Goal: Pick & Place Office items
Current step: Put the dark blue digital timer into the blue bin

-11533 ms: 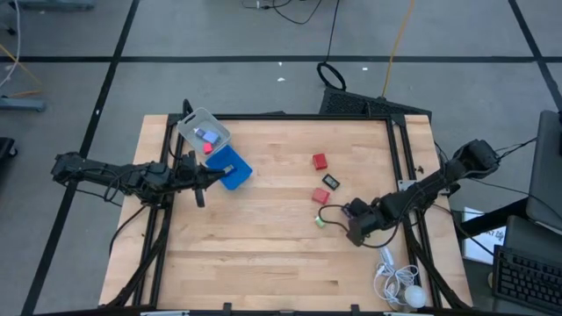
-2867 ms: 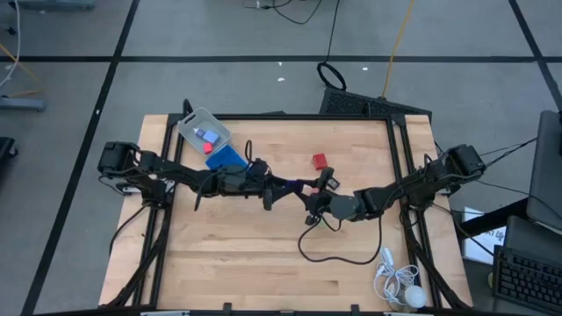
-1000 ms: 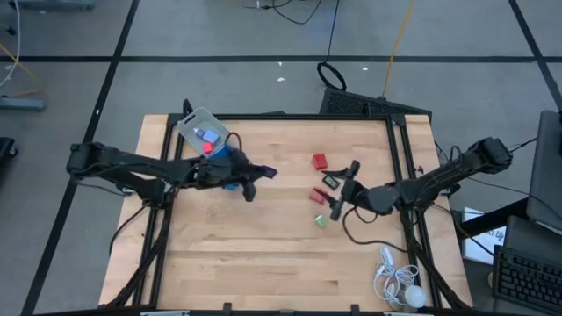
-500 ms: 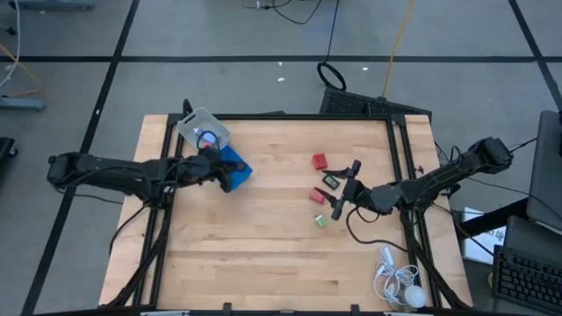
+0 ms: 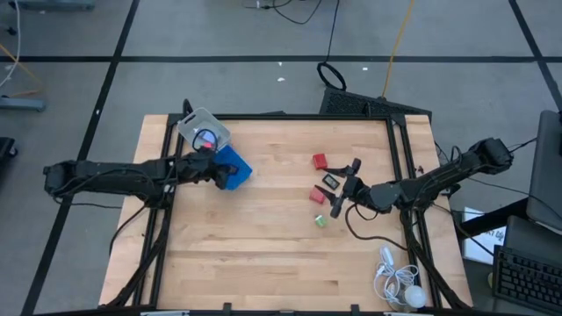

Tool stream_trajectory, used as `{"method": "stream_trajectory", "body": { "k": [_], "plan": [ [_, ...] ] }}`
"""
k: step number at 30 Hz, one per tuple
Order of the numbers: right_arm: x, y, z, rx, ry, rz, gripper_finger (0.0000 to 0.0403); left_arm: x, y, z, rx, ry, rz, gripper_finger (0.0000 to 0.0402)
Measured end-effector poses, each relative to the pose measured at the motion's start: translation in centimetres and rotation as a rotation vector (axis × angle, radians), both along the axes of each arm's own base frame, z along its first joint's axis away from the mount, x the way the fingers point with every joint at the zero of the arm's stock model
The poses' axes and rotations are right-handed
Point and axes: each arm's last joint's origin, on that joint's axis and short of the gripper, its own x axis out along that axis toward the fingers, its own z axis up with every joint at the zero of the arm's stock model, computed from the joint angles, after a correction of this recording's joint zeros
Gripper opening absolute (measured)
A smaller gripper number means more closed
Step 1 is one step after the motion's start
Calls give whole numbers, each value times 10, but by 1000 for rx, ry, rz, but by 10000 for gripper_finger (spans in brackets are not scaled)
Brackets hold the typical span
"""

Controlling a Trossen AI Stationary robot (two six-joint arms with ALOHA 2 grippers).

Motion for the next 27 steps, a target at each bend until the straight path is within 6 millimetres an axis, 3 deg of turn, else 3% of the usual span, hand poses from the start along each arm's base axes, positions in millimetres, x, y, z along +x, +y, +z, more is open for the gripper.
{"method": "stream_trajectory", "body": {
  "k": [16,27],
  "plan": [
    [0,0,0,12,-3,0,258,12,6,-25,-112,128,-37,71],
    [0,0,0,5,3,1,258,15,10,-23,-81,102,-54,72]
  ]
}}
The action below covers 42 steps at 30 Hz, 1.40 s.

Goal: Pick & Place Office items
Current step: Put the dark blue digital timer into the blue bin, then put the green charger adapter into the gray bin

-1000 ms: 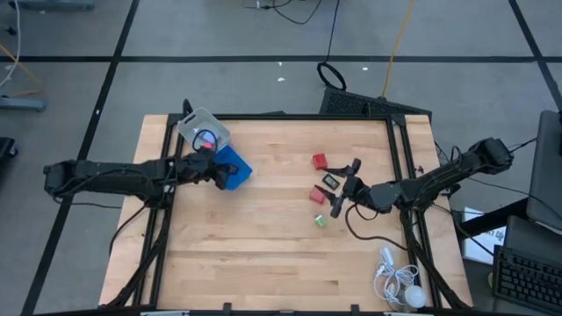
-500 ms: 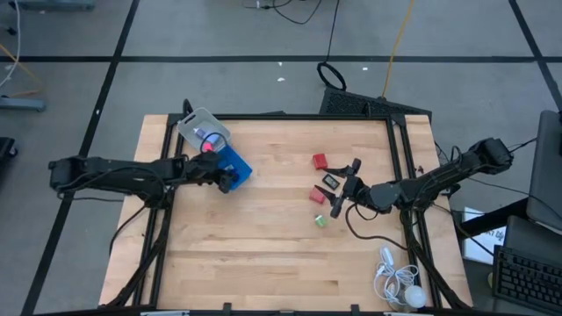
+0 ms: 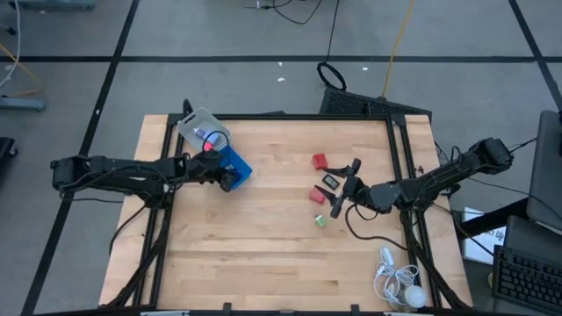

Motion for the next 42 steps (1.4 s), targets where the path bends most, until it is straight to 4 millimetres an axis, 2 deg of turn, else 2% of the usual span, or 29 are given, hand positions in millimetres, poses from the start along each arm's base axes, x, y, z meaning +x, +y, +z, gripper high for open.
{"method": "stream_trajectory", "body": {
  "k": [5,9,19,24,30,36,42],
  "plan": [
    [0,0,0,0,0,0,258,0,1,0,10,2,16,73],
    [0,0,0,0,0,0,258,0,1,0,3,-3,35,90],
    [0,0,0,3,-1,0,258,-1,3,0,49,8,84,196],
    [0,0,0,3,-1,0,258,-1,4,1,83,14,111,231],
    [0,0,0,3,0,0,258,0,5,10,160,-41,96,241],
    [0,0,-2,1,13,0,258,-1,4,33,250,-199,66,241],
    [0,0,-2,-2,20,0,258,-11,0,55,250,-362,33,241]
  ]
}}
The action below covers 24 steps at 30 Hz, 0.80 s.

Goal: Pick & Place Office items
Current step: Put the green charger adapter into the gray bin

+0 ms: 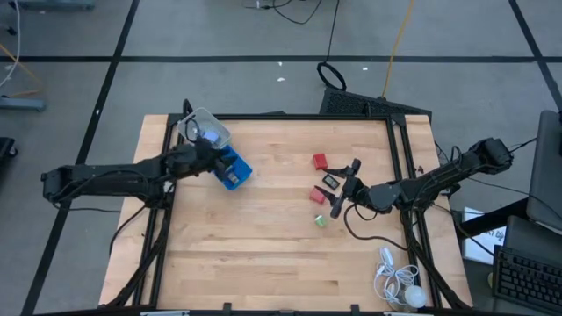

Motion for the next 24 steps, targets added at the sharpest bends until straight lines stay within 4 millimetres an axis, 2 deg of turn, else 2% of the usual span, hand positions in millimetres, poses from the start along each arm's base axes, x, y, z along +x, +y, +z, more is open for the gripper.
{"method": "stream_trajectory", "body": {
  "k": [5,9,13,18,24],
  "plan": [
    [0,0,-3,12,24,-3,258,-8,-7,16,-10,-125,-140,241],
    [-1,-4,-8,29,60,-22,258,-14,-13,30,90,-219,-218,241],
    [0,-9,-12,64,84,-26,258,-16,-23,36,171,-243,-293,241],
    [2,-14,-18,159,135,83,258,-22,-33,43,311,-242,-299,241],
    [2,-13,-35,223,278,174,255,-29,-39,45,350,-239,-259,241]
  ]
}}
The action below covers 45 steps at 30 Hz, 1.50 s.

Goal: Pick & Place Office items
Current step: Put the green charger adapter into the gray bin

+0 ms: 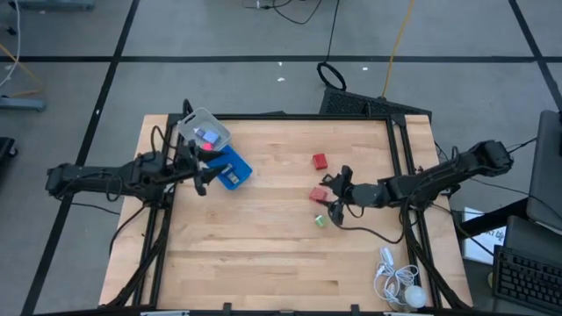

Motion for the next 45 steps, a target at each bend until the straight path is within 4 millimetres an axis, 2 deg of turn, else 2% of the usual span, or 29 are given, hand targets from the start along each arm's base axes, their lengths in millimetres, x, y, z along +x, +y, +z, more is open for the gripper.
{"method": "stream_trajectory", "body": {
  "k": [5,9,14,17,23,30,36,45],
  "plan": [
    [6,18,-5,114,9,41,250,0,-1,-2,-29,14,10,241],
    [13,40,-6,154,71,52,245,3,-1,-5,-31,36,11,241],
    [19,63,-26,126,147,1,237,6,-1,-7,-39,57,12,241],
    [20,71,-43,133,203,-16,231,8,0,-8,-60,60,13,241],
    [16,76,-63,182,285,-86,217,9,0,-9,-85,51,20,241],
    [12,76,-64,155,286,-127,210,9,0,-8,-84,46,21,241],
    [13,76,-71,207,290,-182,210,9,0,-8,-84,47,21,241],
    [16,79,-99,168,360,-197,210,9,0,-8,-84,47,21,241]
  ]
}}
